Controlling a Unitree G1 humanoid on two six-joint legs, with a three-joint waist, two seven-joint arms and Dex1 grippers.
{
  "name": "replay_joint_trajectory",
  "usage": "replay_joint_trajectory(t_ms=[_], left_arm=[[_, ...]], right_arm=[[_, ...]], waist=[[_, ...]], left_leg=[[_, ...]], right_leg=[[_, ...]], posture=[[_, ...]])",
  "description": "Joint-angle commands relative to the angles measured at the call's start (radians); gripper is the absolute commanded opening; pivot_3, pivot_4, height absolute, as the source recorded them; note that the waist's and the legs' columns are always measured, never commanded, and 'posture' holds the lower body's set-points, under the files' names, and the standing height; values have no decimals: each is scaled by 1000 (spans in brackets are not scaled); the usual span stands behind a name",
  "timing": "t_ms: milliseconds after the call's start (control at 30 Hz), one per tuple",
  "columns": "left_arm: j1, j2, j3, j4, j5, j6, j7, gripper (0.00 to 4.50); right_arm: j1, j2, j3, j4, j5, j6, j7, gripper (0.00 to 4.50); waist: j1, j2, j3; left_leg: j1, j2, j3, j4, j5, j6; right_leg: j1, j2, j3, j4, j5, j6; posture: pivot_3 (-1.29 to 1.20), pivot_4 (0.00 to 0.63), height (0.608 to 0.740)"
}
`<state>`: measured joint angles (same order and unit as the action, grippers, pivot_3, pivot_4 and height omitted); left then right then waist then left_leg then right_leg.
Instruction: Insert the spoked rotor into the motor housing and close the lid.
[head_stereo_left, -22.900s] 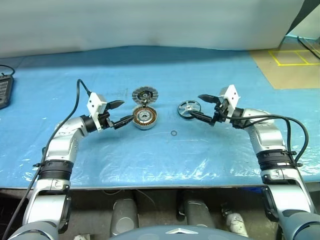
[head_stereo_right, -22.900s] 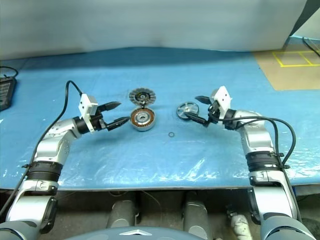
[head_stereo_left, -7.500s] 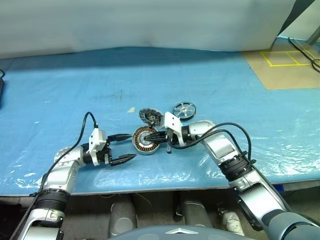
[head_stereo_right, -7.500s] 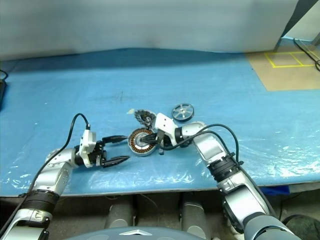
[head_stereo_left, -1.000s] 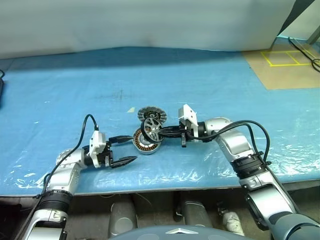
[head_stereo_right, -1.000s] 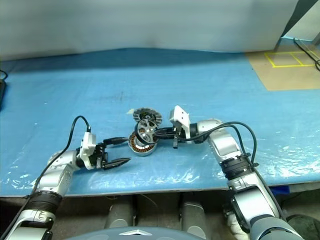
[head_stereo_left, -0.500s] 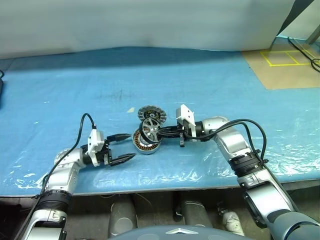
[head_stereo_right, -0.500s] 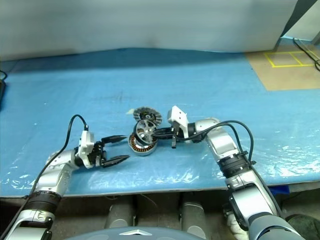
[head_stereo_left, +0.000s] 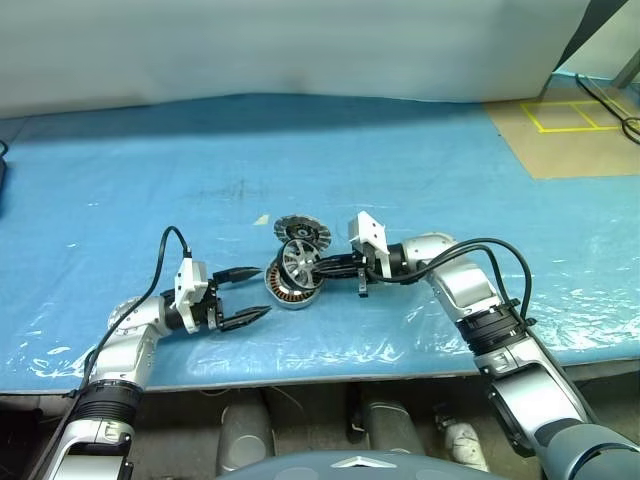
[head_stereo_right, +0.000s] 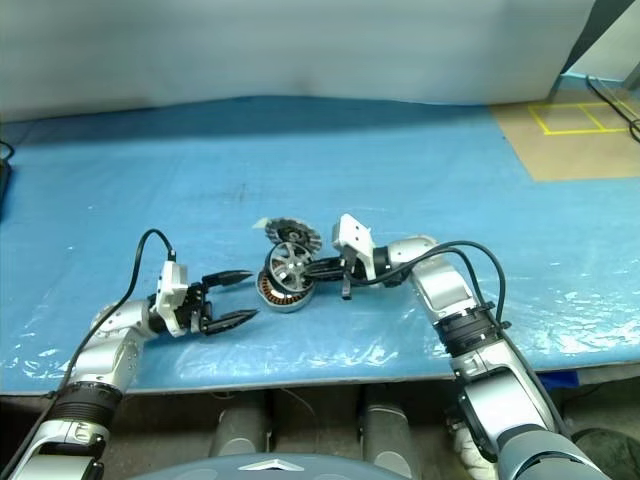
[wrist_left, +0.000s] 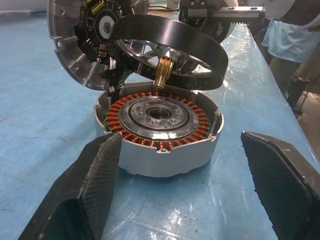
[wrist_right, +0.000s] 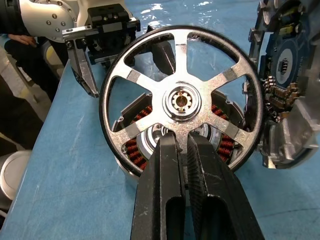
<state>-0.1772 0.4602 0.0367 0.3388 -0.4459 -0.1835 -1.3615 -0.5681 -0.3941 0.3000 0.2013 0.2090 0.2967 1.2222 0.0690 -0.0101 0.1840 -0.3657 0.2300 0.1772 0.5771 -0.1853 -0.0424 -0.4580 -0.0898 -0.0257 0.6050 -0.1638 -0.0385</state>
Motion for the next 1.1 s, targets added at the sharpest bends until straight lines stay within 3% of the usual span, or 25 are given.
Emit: replay_joint_trajectory(t_ms=[33,533,633,767,1100], left_arm=[[7,11,20,-28,-15,2,1,4002],[9,12,18,-23,-8,-2,9,4002],[9,13,18,-23,-7,-3,9,4002],[7,15,17,-20,-6,-3,9,4002],[7,21,24,-24,-17,3,5,4002]], right_arm=[[-6,-4,2,-38,8,-5,12,19],[-17,5,-5,-17,5,-7,17,19],[-16,10,-9,-13,-1,-15,5,750],[-15,18,-24,-24,18,-14,0,2087],[3,-5,-73,-101,108,67,17,2087]], waist=[[0,0,0],[0,0,0],[0,0,0],[0,0,0],[0,0,0]], left_leg=[[0,0,0,0,0,0],[0,0,0,0,0,0],[0,0,0,0,0,0],[0,0,0,0,0,0],[0,0,0,0,0,0]], right_leg=[[0,0,0,0,0,0],[0,0,0,0,0,0],[0,0,0,0,0,0],[0,0,0,0,0,0],[0,0,0,0,0,0]], posture=[[0,150,740],[0,150,740],[0,150,740],[0,150,740],[0,150,740]])
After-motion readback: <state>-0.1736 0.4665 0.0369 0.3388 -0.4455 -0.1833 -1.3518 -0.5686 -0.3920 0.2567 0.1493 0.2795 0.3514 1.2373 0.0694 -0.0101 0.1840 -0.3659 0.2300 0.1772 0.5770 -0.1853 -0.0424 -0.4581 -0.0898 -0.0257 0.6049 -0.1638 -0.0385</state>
